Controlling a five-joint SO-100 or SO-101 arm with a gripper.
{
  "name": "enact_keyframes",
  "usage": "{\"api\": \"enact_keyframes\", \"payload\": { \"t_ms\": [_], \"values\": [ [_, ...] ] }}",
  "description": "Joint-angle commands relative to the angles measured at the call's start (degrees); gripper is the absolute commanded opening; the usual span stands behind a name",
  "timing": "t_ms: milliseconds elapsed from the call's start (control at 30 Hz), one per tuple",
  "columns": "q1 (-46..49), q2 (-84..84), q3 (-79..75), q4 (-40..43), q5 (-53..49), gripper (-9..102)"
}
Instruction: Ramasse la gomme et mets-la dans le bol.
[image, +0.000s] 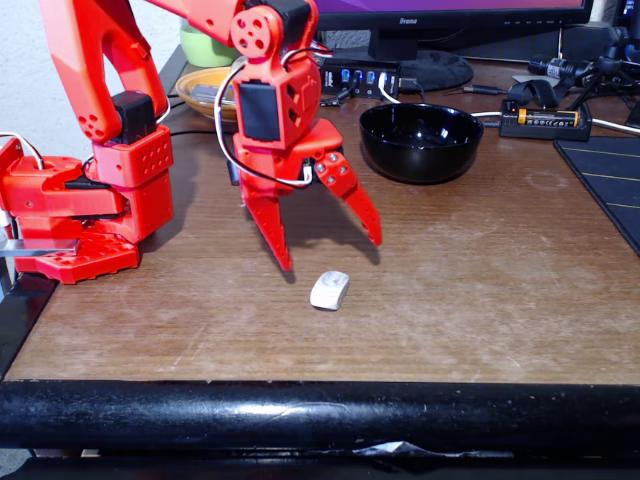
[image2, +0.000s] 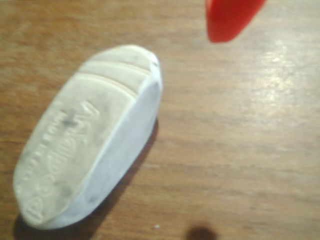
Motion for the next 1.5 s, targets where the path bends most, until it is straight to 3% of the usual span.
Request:
{"api": "enact_keyframes", "payload": {
  "t_ms": [0, 533, 1467],
  "values": [
    [1.4, -2.2, -5.9, -0.8, 0.3, 35],
    [0.4, -6.7, -6.6, 0.3, 0.0, 34],
    [-0.6, -12.0, -3.5, -5.2, 0.1, 34]
  ]
}}
